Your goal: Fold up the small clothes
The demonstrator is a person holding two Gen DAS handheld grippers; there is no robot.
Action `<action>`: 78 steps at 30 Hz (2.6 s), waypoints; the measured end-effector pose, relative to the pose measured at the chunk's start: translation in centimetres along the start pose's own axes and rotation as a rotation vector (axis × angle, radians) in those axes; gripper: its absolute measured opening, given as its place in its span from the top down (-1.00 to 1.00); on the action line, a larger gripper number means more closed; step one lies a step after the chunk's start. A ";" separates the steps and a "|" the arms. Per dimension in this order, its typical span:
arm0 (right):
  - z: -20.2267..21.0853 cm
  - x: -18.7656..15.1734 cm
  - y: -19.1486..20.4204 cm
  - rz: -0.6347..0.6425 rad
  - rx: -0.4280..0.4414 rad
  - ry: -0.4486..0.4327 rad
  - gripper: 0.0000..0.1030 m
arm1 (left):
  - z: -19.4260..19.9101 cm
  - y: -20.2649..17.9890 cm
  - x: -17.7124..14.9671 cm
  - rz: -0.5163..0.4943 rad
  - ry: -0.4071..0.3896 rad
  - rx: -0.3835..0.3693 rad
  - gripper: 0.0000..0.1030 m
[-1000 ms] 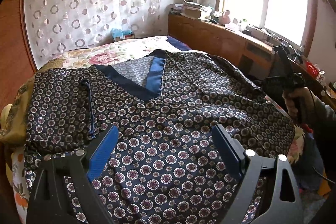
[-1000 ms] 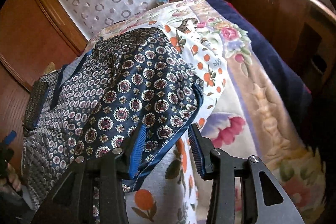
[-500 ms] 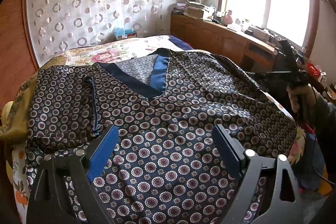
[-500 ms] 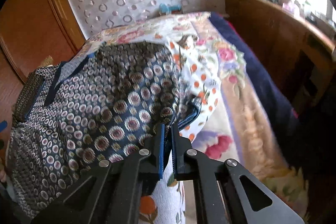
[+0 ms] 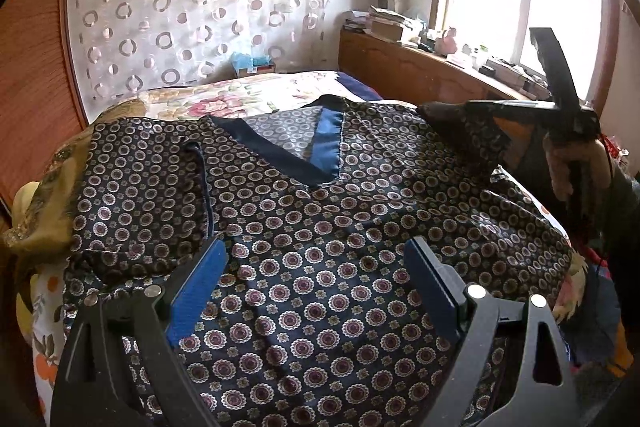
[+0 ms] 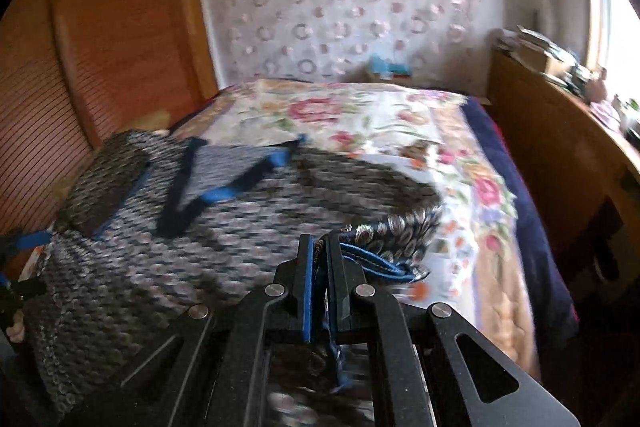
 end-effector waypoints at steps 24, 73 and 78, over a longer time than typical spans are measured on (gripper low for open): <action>-4.7 -2.5 0.9 -0.022 -0.024 0.114 0.28 | 0.5 1.6 -0.3 0.030 -0.008 0.019 -0.77; -11.7 1.7 -3.1 0.029 -0.152 0.187 0.91 | -3.1 14.6 3.6 0.080 0.026 0.214 -0.77; -12.3 1.8 -4.8 -0.021 -0.150 0.186 0.84 | -4.1 16.7 4.6 0.098 0.031 0.239 -0.77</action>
Point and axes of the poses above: each gripper's, at about its wrist camera, not at the fingertips, and z roughly against the way its jaws point, y to its left, x to its top, the point moved 4 cm from there along -z, roughly the way its jaws point, and after that the axes turned 1 degree about -y, right-handed, at the moved point
